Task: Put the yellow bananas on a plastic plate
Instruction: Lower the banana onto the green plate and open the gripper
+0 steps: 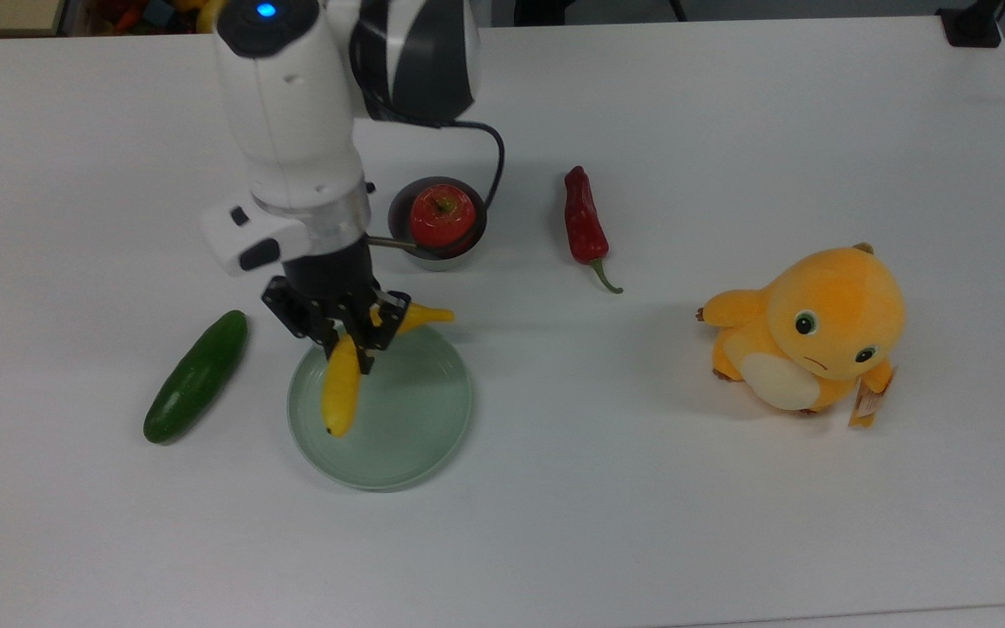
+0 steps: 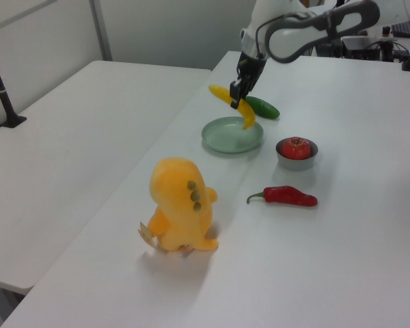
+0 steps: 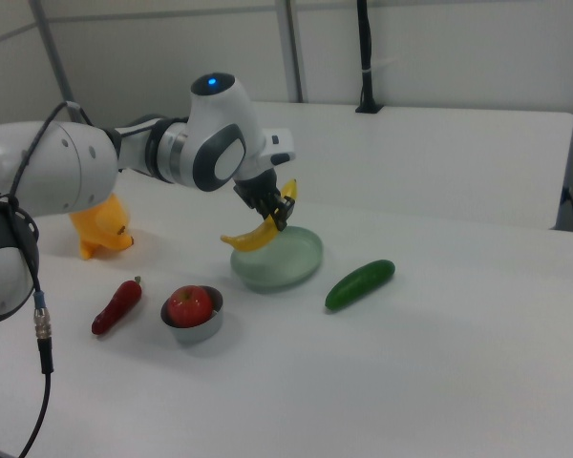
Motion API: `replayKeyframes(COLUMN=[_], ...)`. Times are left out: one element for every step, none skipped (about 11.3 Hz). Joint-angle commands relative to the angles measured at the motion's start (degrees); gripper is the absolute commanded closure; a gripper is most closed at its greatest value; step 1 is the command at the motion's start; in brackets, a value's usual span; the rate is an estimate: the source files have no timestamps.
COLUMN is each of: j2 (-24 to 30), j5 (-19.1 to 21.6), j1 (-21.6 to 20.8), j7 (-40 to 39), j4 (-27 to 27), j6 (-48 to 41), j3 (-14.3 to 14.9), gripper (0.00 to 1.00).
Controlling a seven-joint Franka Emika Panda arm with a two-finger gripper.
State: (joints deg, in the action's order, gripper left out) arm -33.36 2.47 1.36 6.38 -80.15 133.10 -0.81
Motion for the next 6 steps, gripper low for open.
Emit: replayKeyframes(j2=[-4.2,-4.8,-5.2,-5.7,-6.4,-6.5], j5=[0.0,0.0,0.0,-0.1,-0.1,-0.3], j1=[-2.0,-2.0,-2.0,-2.1,-2.1,-2.1], j7=[1.4,1.4,1.4,1.4,1.3,1.3], j4=[1.7,1.7,1.6,1.6,1.7,1.6], j6=[3.6,4.9,5.8,6.3,6.4,6.4], j3=[0.9,0.9,0.9,0.9,0.9,0.9], gripper=[1.00,1.00,1.00,1.00,1.00,0.99])
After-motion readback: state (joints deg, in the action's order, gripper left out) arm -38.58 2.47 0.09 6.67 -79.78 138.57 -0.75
